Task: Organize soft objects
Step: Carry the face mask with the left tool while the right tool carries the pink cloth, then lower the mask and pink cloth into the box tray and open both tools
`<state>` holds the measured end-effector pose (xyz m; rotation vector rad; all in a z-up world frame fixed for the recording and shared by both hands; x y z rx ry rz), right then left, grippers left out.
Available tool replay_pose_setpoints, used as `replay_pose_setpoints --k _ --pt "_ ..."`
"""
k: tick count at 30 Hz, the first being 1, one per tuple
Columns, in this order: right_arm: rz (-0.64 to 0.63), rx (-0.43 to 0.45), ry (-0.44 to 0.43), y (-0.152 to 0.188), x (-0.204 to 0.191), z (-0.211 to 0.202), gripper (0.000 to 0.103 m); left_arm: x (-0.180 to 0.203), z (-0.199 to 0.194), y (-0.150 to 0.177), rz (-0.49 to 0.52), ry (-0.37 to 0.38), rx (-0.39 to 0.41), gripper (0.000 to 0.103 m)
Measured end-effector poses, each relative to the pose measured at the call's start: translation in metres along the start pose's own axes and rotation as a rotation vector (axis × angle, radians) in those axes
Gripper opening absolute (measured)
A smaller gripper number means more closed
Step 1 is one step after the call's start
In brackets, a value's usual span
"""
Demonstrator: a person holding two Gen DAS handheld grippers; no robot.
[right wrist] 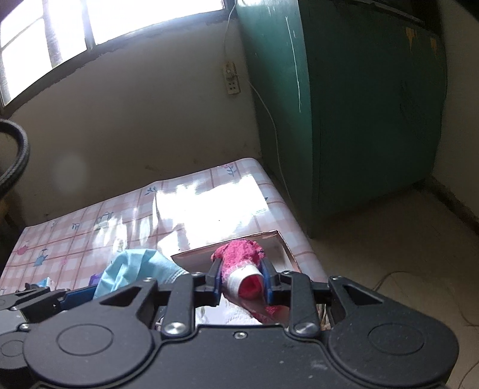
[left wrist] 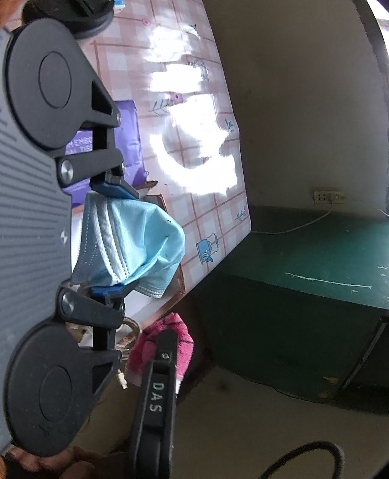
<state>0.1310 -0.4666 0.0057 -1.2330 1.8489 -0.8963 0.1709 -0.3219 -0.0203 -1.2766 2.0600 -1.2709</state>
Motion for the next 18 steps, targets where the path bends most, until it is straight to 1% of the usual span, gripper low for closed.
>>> replay_pose_setpoints --k 1,3,4,5,6,7,8,12,14,16,18 --pt "-0.003 -0.001 0.002 -0.001 -0.001 0.004 0.035 0.000 0.002 -0.001 -0.006 0.010 0.001 0.063" --pt "-0.005 0.004 0.002 -0.001 -0.001 0.007 0.039 0.000 0.004 -0.001 -0.004 0.010 0.003 0.067" --pt "-0.005 0.012 0.007 -0.002 -0.002 0.009 0.041 -0.001 0.004 -0.002 -0.005 0.009 0.009 0.072" --pt "-0.006 0.015 0.006 -0.002 -0.002 0.009 0.050 -0.002 0.005 -0.003 -0.008 0.013 0.017 0.079" --pt "-0.006 0.019 0.003 -0.003 -0.003 0.010 0.055 -0.002 0.005 -0.004 -0.013 0.013 0.020 0.081" --pt "-0.006 0.024 0.004 -0.003 -0.003 0.009 0.064 -0.003 0.005 -0.004 -0.018 0.013 0.022 0.085" --pt "-0.005 0.029 0.001 -0.003 -0.003 0.009 0.069 -0.004 0.004 -0.005 -0.026 0.014 0.027 0.089" --pt "-0.011 0.049 0.016 -0.005 -0.003 0.002 0.070 -0.009 -0.001 -0.007 -0.036 -0.001 0.038 0.090" --pt "0.000 0.060 0.010 -0.006 -0.005 -0.005 0.070 -0.008 -0.007 -0.009 -0.029 -0.006 0.042 0.090" --pt "0.000 0.070 0.004 -0.007 -0.008 -0.012 0.070 -0.008 -0.013 -0.010 -0.011 -0.029 0.046 0.090" --pt "-0.023 0.079 0.025 -0.008 -0.012 -0.023 0.070 -0.010 -0.021 -0.012 0.010 -0.054 0.054 0.091"
Point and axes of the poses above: each gripper's, at about its wrist camera, not at the fingertips, and z roughly the way its jaws point, x to its right, y to its underside, the point moved 5 cm from there along z, roughly the way its jaws point, and after that the axes turned 10 degrees about x, right-handed, at the moved point
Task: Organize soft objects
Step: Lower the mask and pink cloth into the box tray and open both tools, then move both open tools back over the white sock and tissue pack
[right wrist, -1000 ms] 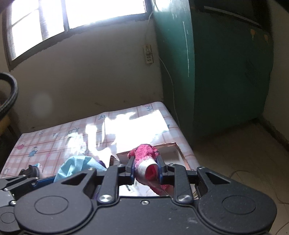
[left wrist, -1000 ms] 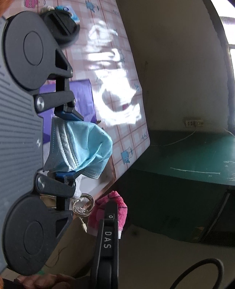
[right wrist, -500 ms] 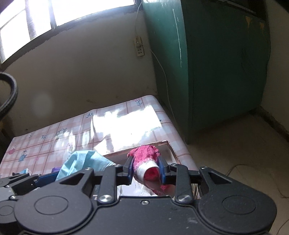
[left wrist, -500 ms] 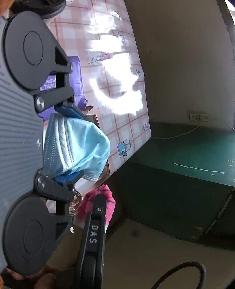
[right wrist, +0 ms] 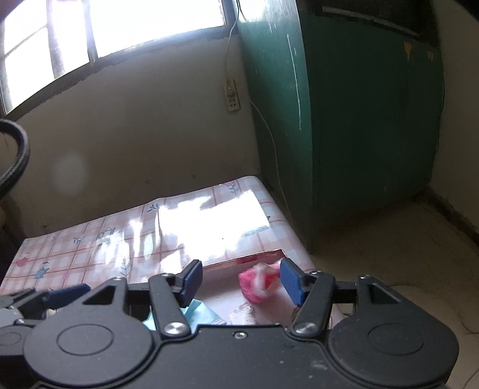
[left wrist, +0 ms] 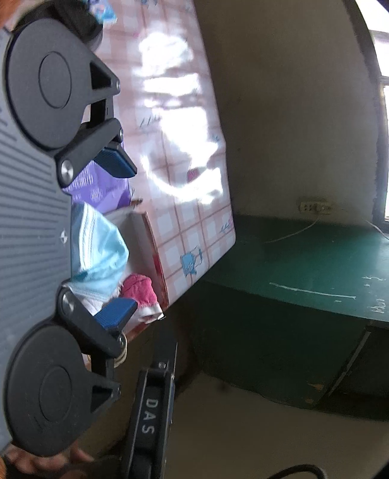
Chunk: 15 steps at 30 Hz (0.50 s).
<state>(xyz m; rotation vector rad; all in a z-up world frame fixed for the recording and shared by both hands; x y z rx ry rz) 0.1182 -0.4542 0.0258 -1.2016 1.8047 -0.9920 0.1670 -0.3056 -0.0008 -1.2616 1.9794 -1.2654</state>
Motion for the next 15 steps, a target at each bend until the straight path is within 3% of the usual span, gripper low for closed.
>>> replay_pose_setpoints --k 15 --pt "-0.057 0.020 -0.057 0.007 -0.049 -0.070 0.078 -0.034 -0.074 0.003 0.031 -0.187 0.002 0.094"
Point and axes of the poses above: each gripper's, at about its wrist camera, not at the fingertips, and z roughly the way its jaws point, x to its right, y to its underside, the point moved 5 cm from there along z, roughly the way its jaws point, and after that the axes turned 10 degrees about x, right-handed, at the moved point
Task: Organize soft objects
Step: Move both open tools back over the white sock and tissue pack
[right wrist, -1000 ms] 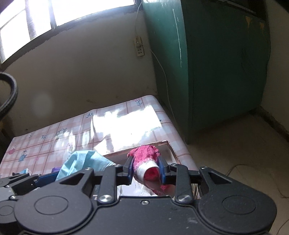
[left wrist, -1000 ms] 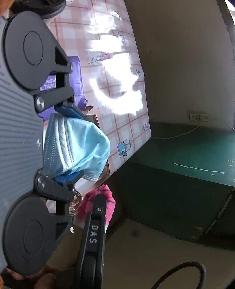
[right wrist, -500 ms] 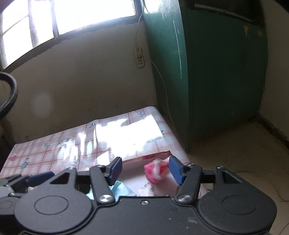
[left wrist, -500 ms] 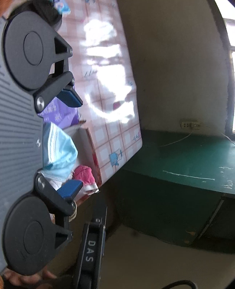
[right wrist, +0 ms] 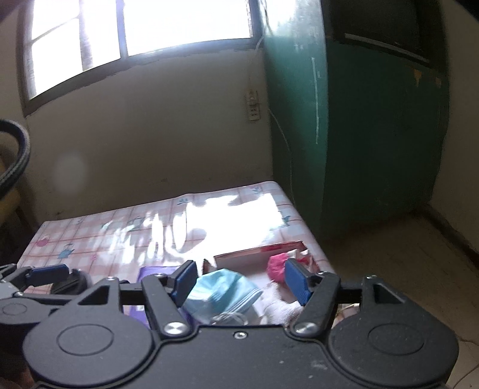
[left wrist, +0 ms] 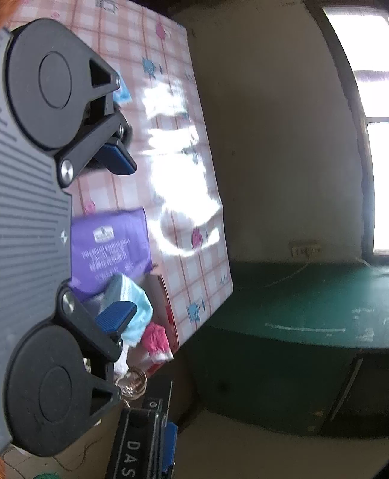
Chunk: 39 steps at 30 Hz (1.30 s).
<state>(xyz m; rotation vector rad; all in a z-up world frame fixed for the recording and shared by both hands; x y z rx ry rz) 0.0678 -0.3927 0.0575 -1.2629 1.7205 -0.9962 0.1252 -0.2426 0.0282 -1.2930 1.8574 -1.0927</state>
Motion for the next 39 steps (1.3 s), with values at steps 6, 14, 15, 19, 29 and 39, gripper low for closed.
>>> replay_pose_setpoints --k 6,14,15,19,29,39 --pt "-0.016 -0.007 -0.038 0.002 -0.028 -0.006 0.078 -0.025 -0.021 0.004 -0.017 -0.043 0.001 0.094" --pt "-0.045 -0.021 -0.096 0.008 -0.073 -0.004 0.078 -0.058 -0.033 0.011 -0.057 -0.089 -0.006 0.094" --pt "-0.048 -0.021 -0.103 0.008 -0.079 -0.004 0.078 -0.063 -0.034 0.012 -0.060 -0.094 -0.006 0.094" --pt "-0.059 -0.026 -0.132 0.010 -0.100 -0.004 0.079 -0.079 -0.033 0.016 -0.077 -0.117 -0.009 0.094" --pt "-0.095 -0.045 -0.203 0.019 -0.154 0.005 0.079 -0.123 -0.039 0.028 -0.132 -0.187 -0.025 0.094" --pt "-0.152 -0.047 -0.272 0.025 -0.206 0.010 0.079 -0.159 -0.047 0.036 -0.177 -0.233 -0.024 0.094"
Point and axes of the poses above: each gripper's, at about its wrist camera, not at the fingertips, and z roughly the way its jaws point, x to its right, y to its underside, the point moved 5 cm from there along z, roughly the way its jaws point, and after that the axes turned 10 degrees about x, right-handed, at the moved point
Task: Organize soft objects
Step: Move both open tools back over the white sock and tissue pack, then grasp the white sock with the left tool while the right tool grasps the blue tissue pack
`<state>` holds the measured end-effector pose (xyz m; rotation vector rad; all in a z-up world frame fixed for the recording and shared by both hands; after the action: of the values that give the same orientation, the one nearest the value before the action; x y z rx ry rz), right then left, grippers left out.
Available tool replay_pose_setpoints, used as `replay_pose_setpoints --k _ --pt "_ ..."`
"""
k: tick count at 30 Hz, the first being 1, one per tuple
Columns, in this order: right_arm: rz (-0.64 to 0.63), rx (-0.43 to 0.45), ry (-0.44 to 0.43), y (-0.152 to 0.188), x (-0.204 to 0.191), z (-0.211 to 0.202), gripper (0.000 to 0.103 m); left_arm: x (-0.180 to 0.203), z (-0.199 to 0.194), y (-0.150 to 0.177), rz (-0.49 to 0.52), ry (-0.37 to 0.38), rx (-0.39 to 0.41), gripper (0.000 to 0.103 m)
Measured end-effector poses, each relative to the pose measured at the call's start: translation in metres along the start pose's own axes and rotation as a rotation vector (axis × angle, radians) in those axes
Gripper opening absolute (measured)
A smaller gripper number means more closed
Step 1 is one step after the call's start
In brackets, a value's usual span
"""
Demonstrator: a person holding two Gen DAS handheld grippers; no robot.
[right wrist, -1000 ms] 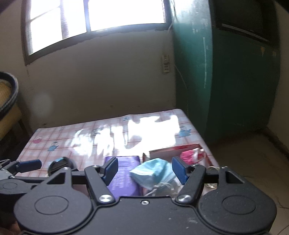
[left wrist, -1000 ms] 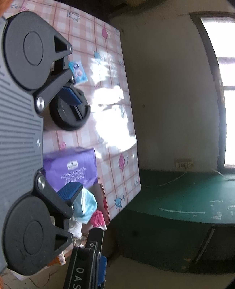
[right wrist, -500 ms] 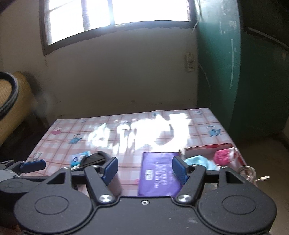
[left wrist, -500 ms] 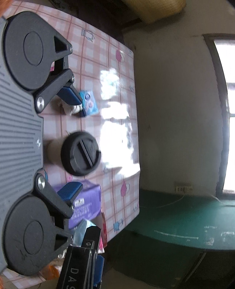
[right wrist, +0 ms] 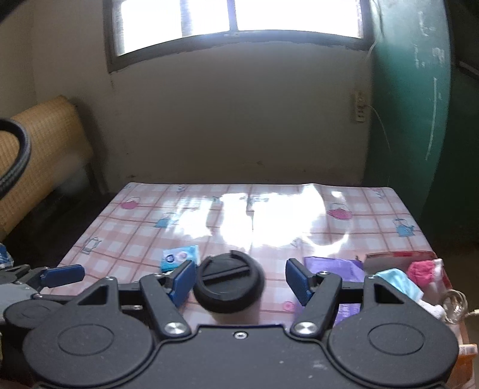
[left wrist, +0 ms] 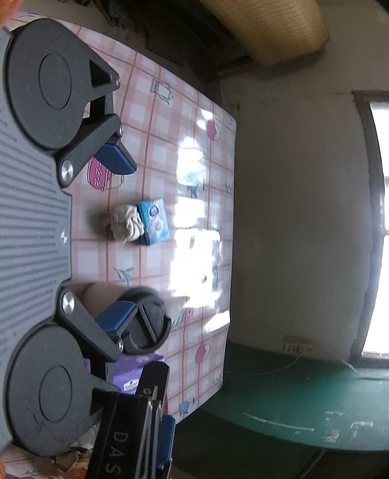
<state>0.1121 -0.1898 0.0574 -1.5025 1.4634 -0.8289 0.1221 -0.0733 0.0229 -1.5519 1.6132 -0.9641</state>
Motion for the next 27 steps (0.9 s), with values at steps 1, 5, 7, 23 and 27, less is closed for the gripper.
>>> replay_pose_setpoints --k 1,5,7,23,27 --pt "-0.005 0.002 -0.004 0.000 -0.003 0.000 0.079 -0.005 0.002 0.001 -0.010 -0.007 -0.003 0.094" --pt "-0.016 0.015 -0.013 0.001 -0.006 -0.002 0.079 -0.028 0.014 0.013 -0.040 -0.049 -0.032 0.094" --pt "-0.016 0.014 -0.014 0.001 -0.005 -0.002 0.079 -0.038 0.026 0.019 -0.063 -0.066 -0.056 0.094" --pt "-0.029 0.038 -0.059 -0.010 -0.001 0.018 0.079 -0.033 0.137 0.048 -0.078 -0.059 -0.113 0.094" --pt "-0.039 0.036 -0.070 -0.016 -0.006 0.030 0.079 -0.033 0.154 0.053 -0.075 -0.057 -0.122 0.087"
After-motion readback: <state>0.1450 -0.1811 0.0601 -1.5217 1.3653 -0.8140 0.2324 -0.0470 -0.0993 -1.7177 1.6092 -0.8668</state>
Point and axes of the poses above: each gripper's, at about its wrist camera, not at the fingertips, and z roughly the way its jaws point, x to its right, y to its underside, the point moved 5 cm from there along z, roughly the way its jaws point, and after that the axes turned 10 degrees about x, right-handed, at the moved point
